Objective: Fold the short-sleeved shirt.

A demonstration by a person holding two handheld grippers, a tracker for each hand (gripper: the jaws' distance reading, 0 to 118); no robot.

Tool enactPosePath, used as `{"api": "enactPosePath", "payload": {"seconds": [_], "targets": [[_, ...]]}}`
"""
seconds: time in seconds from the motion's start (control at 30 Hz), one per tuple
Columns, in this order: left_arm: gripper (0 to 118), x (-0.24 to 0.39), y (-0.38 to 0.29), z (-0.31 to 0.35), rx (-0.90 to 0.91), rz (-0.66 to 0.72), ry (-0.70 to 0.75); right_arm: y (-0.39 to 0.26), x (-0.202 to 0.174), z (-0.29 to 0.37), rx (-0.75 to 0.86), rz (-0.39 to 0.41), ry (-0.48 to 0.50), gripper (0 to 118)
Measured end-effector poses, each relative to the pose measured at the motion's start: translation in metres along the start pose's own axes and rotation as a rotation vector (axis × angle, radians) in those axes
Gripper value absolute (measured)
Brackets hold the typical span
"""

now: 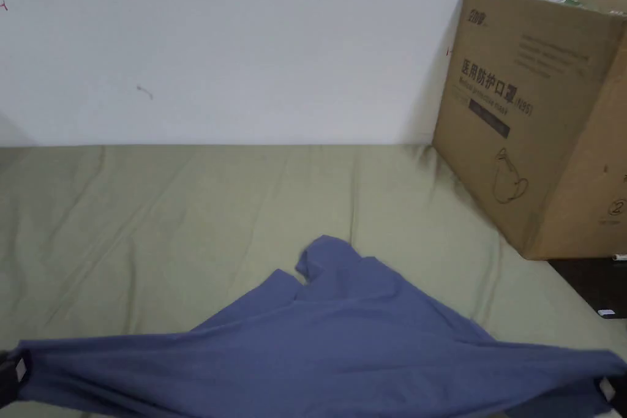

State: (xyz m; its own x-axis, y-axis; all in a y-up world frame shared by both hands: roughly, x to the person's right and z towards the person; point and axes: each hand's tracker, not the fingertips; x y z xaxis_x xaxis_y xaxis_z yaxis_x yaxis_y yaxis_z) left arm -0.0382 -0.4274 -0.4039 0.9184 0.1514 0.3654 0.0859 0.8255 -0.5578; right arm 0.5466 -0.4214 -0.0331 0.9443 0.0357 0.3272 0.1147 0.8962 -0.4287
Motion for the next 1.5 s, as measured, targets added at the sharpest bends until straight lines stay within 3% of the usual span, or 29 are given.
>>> {"api": "enactPosePath", "payload": {"seconds": [0.2, 0.37, 0.4, 0.43, 0.53, 0.57, 0.6, 0.73, 0.77, 0.8, 0.83, 0.87, 0.9, 0.93, 1.0, 1.03, 1.13, 1.17, 1.23, 1.27, 1.3, 1.37, 1.5], "targets": [[5, -0.005, -0.032, 0.075, -0.004, -0.059, -0.039, -0.045, -0.014, 0.083, -0.023, -0.019, 0.023, 10], [5, -0.003, -0.07, 0.11, -0.023, -0.117, -0.03, -0.074, -0.02, 0.113, -0.051, -0.008, 0.007, 10], [13, -0.003, -0.079, 0.113, -0.028, -0.131, -0.031, -0.082, -0.023, 0.114, -0.058, -0.016, 0.011, 20], [34, 0.0, -0.087, 0.115, -0.033, -0.15, -0.02, -0.088, -0.025, 0.113, -0.078, -0.009, 0.006, 48], [73, 0.01, -0.103, 0.129, -0.035, -0.149, 0.029, -0.097, -0.037, 0.117, -0.099, -0.016, -0.073, 90], [111, 0.013, -0.107, 0.139, -0.026, -0.139, 0.033, -0.093, -0.042, 0.125, -0.07, -0.053, -0.071, 118], [115, 0.016, -0.106, 0.15, 0.091, -0.134, 0.037, -0.094, -0.048, 0.128, -0.015, -0.054, -0.053, 117], [116, 0.033, -0.116, 0.181, 0.133, -0.136, 0.068, -0.075, -0.081, 0.153, 0.1, -0.043, -0.183, 117], [114, 0.035, -0.118, 0.188, 0.132, -0.133, 0.056, -0.071, -0.088, 0.154, 0.088, -0.05, -0.158, 117], [98, 0.036, -0.122, 0.202, 0.148, -0.129, 0.045, -0.068, -0.096, 0.154, 0.089, -0.062, -0.128, 116], [70, 0.039, -0.126, 0.21, 0.17, -0.129, 0.056, -0.061, -0.103, 0.159, 0.103, -0.069, -0.095, 111], [31, 0.042, -0.131, 0.216, 0.202, -0.131, 0.101, -0.057, -0.113, 0.161, 0.122, -0.055, -0.095, 96], [1, 0.044, -0.136, 0.218, 0.204, -0.12, 0.148, -0.054, -0.123, 0.157, 0.125, -0.037, -0.094, 50], [0, 0.044, -0.142, 0.227, 0.2, -0.081, 0.16, -0.05, -0.132, 0.151, 0.114, -0.02, -0.095, 6], [0, 0.038, -0.147, 0.224, 0.144, -0.019, 0.07, -0.042, -0.138, 0.152, 0.126, -0.029, -0.08, 0], [0, 0.037, -0.151, 0.218, 0.126, 0.008, 0.067, -0.037, -0.143, 0.146, 0.105, -0.03, -0.003, 0], [0, 0.025, -0.154, 0.19, 0.076, -0.089, 0.135, -0.024, -0.154, 0.135, 0.096, 0.031, 0.009, 0], [7, 0.015, -0.148, 0.177, 0.074, -0.116, 0.174, -0.019, -0.157, 0.13, 0.093, 0.033, 0.025, 0], [88, -0.004, -0.142, 0.149, 0.023, -0.033, 0.193, -0.014, -0.156, 0.125, 0.09, 0.018, 0.05, 0], [115, -0.017, -0.138, 0.132, -0.036, 0.036, 0.179, -0.011, -0.158, 0.122, 0.087, 0.018, 0.058, 0], [118, -0.027, -0.135, 0.116, -0.084, 0.091, 0.18, -0.008, -0.16, 0.118, 0.08, 0.027, 0.067, 0], [111, -0.041, -0.13, 0.09, -0.067, 0.153, 0.158, -0.005, -0.161, 0.115, 0.075, 0.043, 0.069, 0], [108, -0.054, -0.129, 0.041, -0.187, 0.161, 0.209, 0.0, -0.164, 0.109, 0.057, 0.048, 0.081, 0]]}}
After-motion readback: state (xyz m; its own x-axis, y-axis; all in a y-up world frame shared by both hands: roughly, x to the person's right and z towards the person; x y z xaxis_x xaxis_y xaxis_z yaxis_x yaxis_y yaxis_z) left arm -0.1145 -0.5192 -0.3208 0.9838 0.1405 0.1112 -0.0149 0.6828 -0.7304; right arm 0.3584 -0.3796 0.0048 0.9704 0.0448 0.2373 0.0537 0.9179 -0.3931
